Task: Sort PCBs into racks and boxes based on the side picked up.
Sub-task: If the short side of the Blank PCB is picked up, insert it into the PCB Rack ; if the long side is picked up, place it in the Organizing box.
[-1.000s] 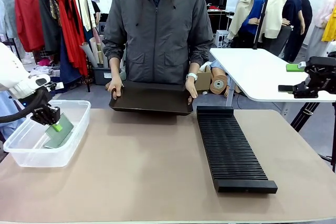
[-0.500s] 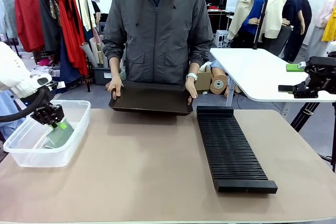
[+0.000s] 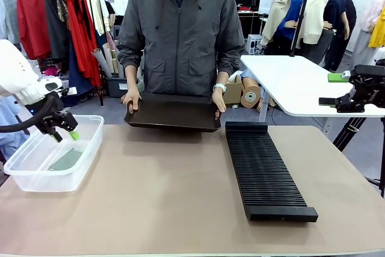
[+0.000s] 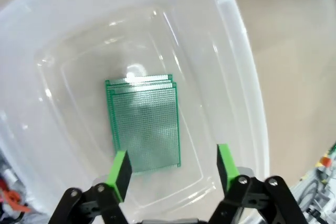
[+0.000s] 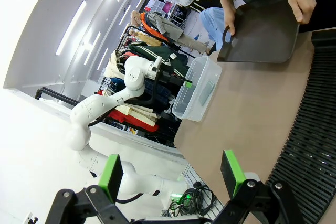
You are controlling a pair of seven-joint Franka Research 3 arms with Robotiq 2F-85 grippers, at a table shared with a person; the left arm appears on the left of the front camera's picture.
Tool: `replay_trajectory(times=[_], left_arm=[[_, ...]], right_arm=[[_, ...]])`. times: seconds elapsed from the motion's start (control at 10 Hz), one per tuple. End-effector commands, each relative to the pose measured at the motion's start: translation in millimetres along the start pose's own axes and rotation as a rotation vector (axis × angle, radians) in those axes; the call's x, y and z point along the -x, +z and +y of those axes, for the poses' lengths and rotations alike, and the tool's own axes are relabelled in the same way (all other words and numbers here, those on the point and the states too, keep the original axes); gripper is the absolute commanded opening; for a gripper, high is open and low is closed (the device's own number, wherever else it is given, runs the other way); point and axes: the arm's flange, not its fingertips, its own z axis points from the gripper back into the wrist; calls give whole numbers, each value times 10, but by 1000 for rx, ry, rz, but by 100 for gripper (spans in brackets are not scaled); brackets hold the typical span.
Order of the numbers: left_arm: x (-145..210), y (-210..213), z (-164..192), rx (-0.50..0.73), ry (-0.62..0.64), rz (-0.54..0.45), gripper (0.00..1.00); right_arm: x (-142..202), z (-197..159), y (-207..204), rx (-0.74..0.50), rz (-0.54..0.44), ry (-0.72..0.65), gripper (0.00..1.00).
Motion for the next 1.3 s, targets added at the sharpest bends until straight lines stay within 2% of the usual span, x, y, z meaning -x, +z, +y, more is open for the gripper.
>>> replay_trajectory(times=[0.0,0.3,0.4,1.2], left_arm=[[-32,158,-114,-68,9,29,100],[-73,391,-282,-93,-3,37,100],[-80,444,-314,-67,-13,33,100],[-97,464,-282,-52,-6,26,100]], right_arm=[[-6,20,0,-8,-3,2,100],[-6,20,0,-8,-3,2,100],[-6,20,0,-8,-3,2,100],[-6,20,0,-8,-3,2,100]])
